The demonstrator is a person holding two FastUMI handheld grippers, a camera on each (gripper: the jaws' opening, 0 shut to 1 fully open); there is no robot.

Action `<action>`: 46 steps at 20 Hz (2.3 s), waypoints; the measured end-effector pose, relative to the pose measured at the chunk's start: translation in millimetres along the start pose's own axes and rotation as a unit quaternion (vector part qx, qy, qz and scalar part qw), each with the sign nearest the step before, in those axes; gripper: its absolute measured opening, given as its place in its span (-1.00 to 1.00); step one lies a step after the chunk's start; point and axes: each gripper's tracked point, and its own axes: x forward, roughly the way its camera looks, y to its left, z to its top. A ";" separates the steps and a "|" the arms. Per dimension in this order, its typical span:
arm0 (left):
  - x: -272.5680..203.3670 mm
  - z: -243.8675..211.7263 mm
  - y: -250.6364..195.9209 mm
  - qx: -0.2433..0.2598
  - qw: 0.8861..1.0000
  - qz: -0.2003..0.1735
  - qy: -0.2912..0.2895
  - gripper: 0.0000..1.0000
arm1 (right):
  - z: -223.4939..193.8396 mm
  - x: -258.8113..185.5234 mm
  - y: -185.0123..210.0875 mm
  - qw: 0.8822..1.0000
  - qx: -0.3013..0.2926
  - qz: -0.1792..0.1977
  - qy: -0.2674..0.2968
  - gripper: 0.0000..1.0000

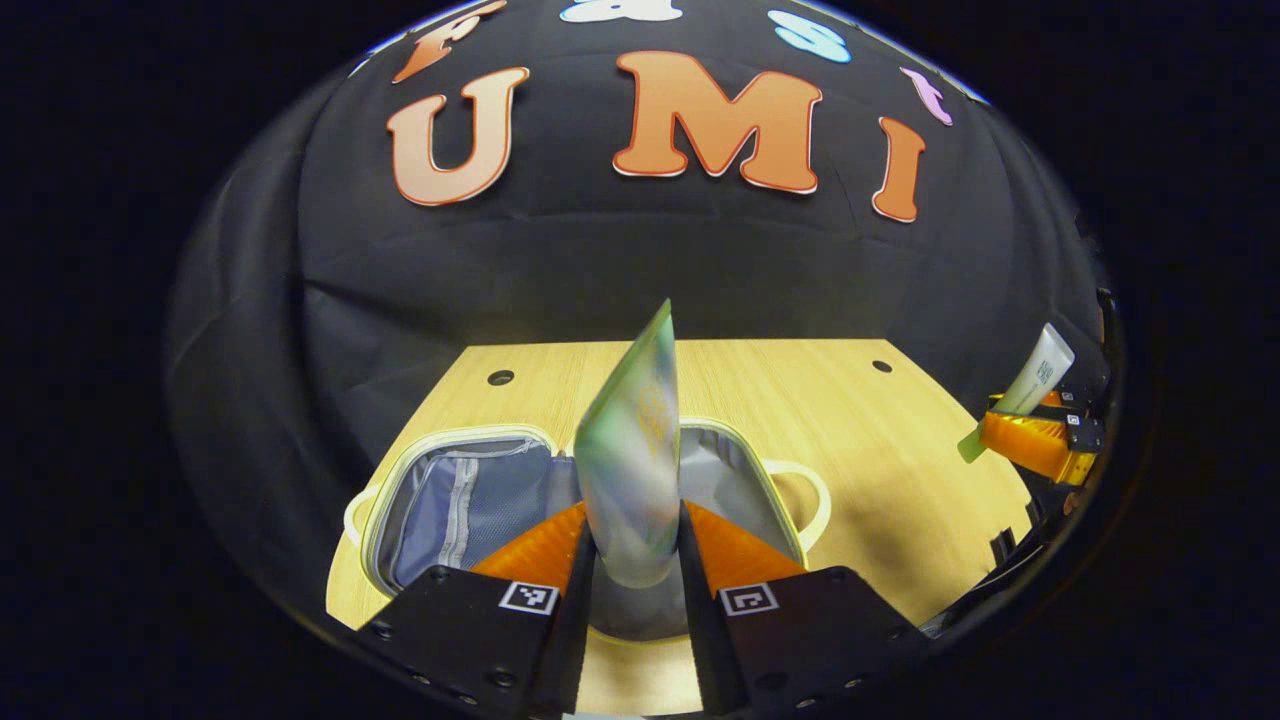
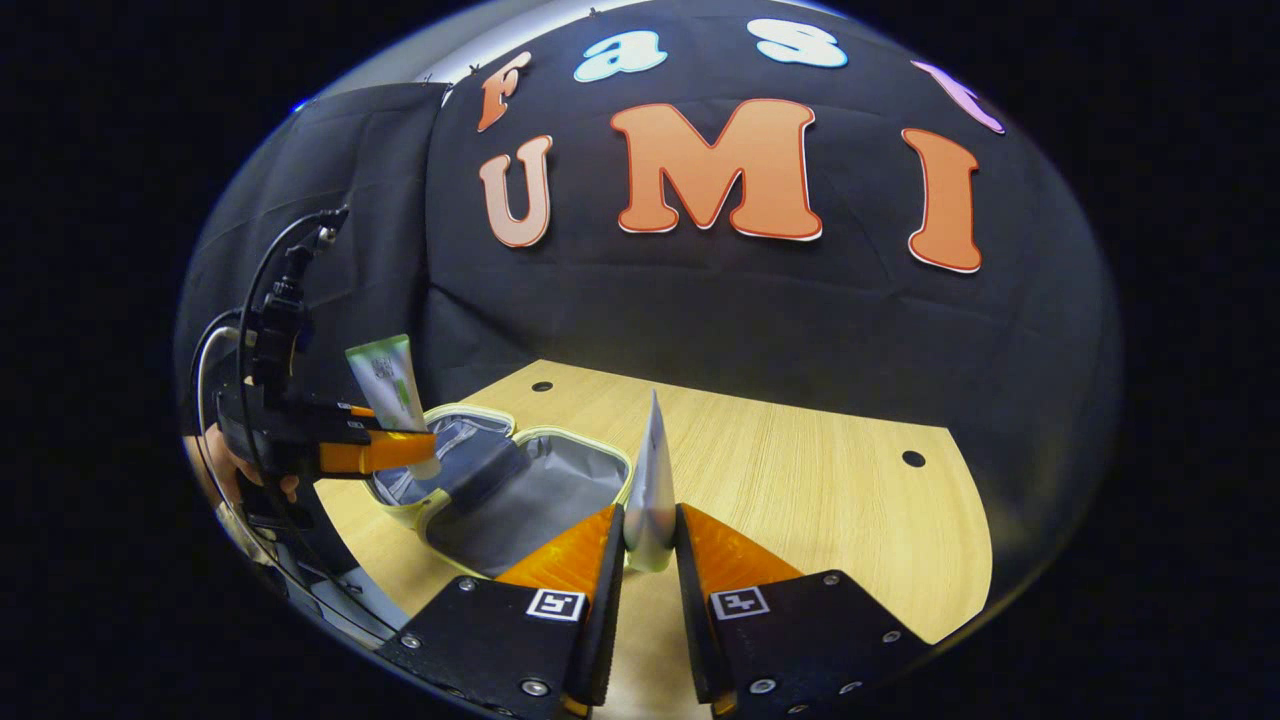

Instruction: First open the suitcase, pack the skin care products into it, and then close the suitcase.

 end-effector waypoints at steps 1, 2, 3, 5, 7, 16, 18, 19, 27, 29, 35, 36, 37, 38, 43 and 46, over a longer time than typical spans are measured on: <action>5.5 -4.3 0.3 0.001 1.000 -0.011 0.008 -0.12 | -2.3 2.9 4.9 1.000 0.001 -0.005 0.004 -0.36; 13.2 -11.5 0.7 0.002 0.999 -0.027 0.022 -0.12 | -2.8 4.8 9.8 1.000 0.002 -0.012 0.007 -0.36; 20.4 -16.9 -0.8 0.007 0.999 -0.041 0.033 -0.12 | -6.4 7.9 15.7 1.000 0.005 -0.019 0.015 -0.36; 34.4 -26.2 -3.9 0.016 0.997 -0.061 0.050 -0.12 | -5.2 12.9 21.8 0.999 0.012 -0.038 0.018 -0.37; 53.0 -39.8 -13.6 0.020 0.993 -0.090 0.078 -0.12 | -6.9 17.5 27.1 0.998 0.023 -0.057 0.020 -0.36; 120.2 -109.8 -30.9 -0.010 0.962 -0.108 0.252 -0.10 | -36.4 32.7 33.6 0.990 0.056 -0.116 0.057 -0.36; 128.2 -119.7 -23.8 -0.017 0.957 -0.088 0.278 -0.12 | -39.0 39.2 36.8 0.989 0.058 -0.116 0.065 -0.36; 135.0 -122.0 -19.5 -0.021 0.956 -0.074 0.282 -0.11 | -39.8 45.0 38.8 0.989 0.058 -0.115 0.069 -0.36; 131.2 -102.4 -4.6 -0.038 0.966 -0.071 0.245 0.21 | -60.5 95.3 75.6 0.990 0.044 -0.057 0.124 -0.36; 122.6 -91.1 0.9 -0.039 0.973 -0.076 0.216 0.29 | -69.8 103.6 80.4 0.988 0.040 -0.045 0.140 -0.36; 68.6 -44.2 85.9 -0.065 0.991 -0.022 0.112 0.52 | -106.7 133.8 101.0 0.979 0.043 -0.008 0.197 -0.36; 59.8 -41.0 99.5 -0.075 0.991 -0.013 0.107 0.52 | -115.8 138.6 102.4 0.977 0.044 -0.008 0.210 -0.36; 49.6 -39.3 113.9 -0.082 0.991 -0.002 0.104 0.53 | -124.8 142.4 104.7 0.973 0.046 -0.006 0.224 -0.36; 32.1 -39.1 134.8 -0.090 0.991 0.016 0.101 0.52 | -124.8 148.2 107.8 0.973 0.049 -0.003 0.224 -0.36; -30.8 -44.1 241.1 -0.150 0.980 0.091 0.091 0.53 | -147.4 176.2 120.9 0.962 0.046 -0.003 0.270 -0.36; -41.6 -63.5 299.1 -0.180 0.971 0.133 0.085 0.53 | -144.7 185.8 116.8 0.960 0.056 -0.020 0.274 -0.36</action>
